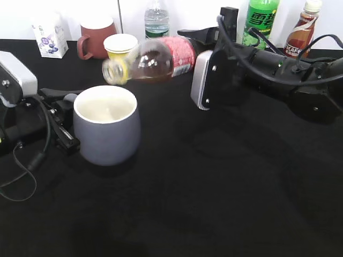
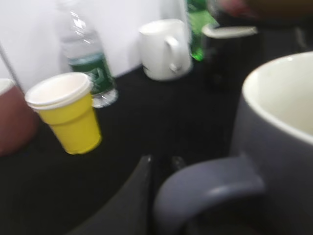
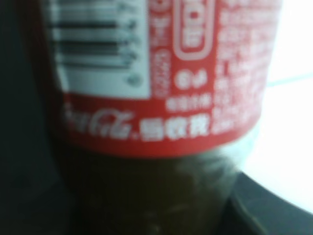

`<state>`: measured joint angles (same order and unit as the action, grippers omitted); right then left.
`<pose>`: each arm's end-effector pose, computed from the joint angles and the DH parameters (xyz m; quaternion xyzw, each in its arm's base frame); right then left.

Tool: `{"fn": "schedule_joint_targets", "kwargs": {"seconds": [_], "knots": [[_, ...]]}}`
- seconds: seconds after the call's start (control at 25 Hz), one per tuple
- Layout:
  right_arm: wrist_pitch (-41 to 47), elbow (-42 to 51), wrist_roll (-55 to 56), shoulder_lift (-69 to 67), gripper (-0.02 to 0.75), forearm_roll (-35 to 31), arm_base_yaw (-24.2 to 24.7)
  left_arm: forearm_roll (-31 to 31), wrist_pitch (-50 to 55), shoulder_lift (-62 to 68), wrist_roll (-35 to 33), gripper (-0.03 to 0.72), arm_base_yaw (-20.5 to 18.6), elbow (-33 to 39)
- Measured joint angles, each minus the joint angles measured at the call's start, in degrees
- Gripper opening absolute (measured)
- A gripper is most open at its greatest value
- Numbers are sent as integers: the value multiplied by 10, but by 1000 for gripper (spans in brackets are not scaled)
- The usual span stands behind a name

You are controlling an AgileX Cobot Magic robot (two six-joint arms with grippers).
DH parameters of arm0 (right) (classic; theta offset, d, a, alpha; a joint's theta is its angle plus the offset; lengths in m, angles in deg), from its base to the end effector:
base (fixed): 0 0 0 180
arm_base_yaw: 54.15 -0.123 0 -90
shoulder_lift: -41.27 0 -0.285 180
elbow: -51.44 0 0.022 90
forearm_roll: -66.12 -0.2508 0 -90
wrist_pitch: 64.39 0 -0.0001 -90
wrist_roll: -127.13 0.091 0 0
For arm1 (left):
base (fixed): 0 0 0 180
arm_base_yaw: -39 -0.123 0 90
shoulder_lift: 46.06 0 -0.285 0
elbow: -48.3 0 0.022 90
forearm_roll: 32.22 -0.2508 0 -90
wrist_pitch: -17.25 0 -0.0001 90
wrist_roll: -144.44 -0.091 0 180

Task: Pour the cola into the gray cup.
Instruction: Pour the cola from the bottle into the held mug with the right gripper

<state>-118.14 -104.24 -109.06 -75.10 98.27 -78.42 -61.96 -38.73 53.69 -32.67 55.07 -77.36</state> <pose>0.3346 0.1937 0.1959 -0.6367 0.3273 -0.1583 0.6800 0.2383 -0.1076 0.1706 0.3300 0.6968 -0.1700 0.6138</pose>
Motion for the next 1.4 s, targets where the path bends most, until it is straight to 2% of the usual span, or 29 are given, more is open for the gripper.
{"fn": "schedule_joint_targets", "kwargs": {"seconds": [0.16, 0.48, 1.4], "knots": [[-4, -1, -89, 0, 387, -28, 0, 2, 0, 0, 0, 69, 0, 0], [-34, -1, -149, 0, 387, -39, 0, 3, 25, 0, 0, 69, 0, 0], [-40, -2, -203, 0, 386, -61, 0, 1, 27, 0, -4, 68, 0, 1]]}}
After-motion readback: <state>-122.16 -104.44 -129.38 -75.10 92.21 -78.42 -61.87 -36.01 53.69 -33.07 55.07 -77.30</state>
